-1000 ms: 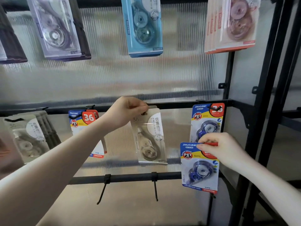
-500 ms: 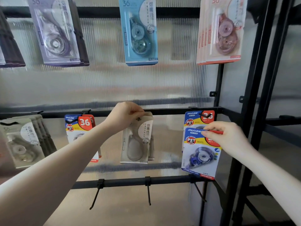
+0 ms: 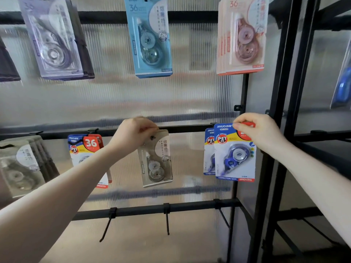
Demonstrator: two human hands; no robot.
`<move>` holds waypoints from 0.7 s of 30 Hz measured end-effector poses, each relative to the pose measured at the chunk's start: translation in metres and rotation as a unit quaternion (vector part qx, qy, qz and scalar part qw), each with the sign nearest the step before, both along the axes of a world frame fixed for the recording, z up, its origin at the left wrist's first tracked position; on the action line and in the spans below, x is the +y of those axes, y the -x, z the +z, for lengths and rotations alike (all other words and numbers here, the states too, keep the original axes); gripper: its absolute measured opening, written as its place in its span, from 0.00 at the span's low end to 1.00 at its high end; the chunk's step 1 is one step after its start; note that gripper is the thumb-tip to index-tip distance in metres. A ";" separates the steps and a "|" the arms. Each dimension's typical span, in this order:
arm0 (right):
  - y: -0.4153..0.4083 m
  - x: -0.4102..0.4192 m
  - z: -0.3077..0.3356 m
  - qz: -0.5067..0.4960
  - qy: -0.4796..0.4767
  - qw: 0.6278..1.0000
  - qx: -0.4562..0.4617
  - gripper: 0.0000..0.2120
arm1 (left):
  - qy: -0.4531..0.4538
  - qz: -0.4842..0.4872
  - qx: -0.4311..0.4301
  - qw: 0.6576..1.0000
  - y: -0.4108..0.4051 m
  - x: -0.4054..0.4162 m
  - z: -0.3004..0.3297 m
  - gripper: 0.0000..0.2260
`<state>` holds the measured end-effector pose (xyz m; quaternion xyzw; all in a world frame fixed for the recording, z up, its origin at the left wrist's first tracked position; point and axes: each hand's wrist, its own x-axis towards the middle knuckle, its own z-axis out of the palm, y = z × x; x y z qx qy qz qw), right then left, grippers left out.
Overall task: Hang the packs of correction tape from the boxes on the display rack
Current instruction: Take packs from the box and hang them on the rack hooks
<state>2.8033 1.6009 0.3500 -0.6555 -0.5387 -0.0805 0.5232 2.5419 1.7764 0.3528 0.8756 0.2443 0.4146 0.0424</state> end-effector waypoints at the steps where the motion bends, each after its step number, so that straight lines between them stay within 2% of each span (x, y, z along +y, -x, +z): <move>1: 0.000 0.001 0.001 0.001 0.001 1.000 0.000 0.04 | -0.001 0.001 -0.001 1.000 0.000 -0.001 0.000 0.07; 6: 0.001 0.002 0.002 0.012 0.033 0.999 -0.004 0.03 | -0.011 0.002 -0.006 1.000 -0.001 -0.007 0.000 0.06; 12: 0.000 0.001 0.000 0.011 0.062 0.998 -0.013 0.08 | -0.032 0.006 -0.013 0.999 0.004 -0.011 -0.003 0.06; 17: -0.002 0.001 0.000 0.005 0.067 0.996 -0.063 0.07 | -0.039 0.010 -0.016 0.999 0.012 -0.011 -0.006 0.07; 21: -0.004 -0.001 -0.005 0.019 0.057 0.998 -0.035 0.07 | -0.046 0.015 -0.022 0.999 0.017 -0.007 -0.008 0.06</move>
